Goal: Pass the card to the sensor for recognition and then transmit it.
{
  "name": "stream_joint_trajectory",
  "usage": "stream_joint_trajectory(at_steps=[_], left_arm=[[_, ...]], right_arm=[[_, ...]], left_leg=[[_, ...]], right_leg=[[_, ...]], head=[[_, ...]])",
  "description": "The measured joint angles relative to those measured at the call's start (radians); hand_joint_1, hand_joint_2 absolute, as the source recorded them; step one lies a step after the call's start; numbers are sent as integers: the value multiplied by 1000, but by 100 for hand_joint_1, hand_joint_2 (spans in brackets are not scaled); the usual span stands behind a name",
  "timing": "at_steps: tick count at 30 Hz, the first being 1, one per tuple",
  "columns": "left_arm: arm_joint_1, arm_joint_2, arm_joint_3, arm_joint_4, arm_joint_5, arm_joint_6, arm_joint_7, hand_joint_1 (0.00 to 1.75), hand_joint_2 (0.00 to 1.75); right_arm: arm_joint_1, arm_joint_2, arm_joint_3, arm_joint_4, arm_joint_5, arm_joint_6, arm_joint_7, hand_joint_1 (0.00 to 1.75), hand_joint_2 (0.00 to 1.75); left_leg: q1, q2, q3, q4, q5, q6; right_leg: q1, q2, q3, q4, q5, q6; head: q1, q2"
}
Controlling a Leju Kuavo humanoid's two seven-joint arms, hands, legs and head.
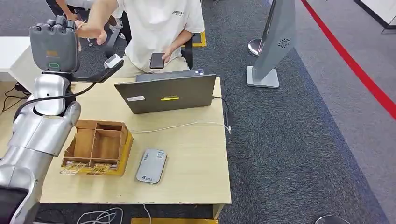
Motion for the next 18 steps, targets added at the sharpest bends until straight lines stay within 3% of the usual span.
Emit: stream_joint_trajectory(at_steps=[10, 12, 18], left_arm=[[18, -2, 5, 9, 0, 4, -11, 0, 175], [33, -5, 15, 8, 0, 5, -36, 0, 175], [207, -37, 76, -167, 1, -25, -126, 0, 175]], right_arm=[[2, -22, 39, 6, -39, -22, 26, 0, 175], [6, -27, 48, 6, -61, -35, 40, 0, 175], [64, -35, 78, -34, -125, -68, 102, 0, 175]], left_leg=[[0, 0, 0, 0, 0, 0], [0, 0, 0, 0, 0, 0], [0, 0, 0, 0, -1, 0]], right_leg=[[0, 0, 0, 0, 0, 0], [0, 0, 0, 0, 0, 0], [0, 0, 0, 0, -1, 0]], head=[[0, 0], [0, 0], [0, 0]])
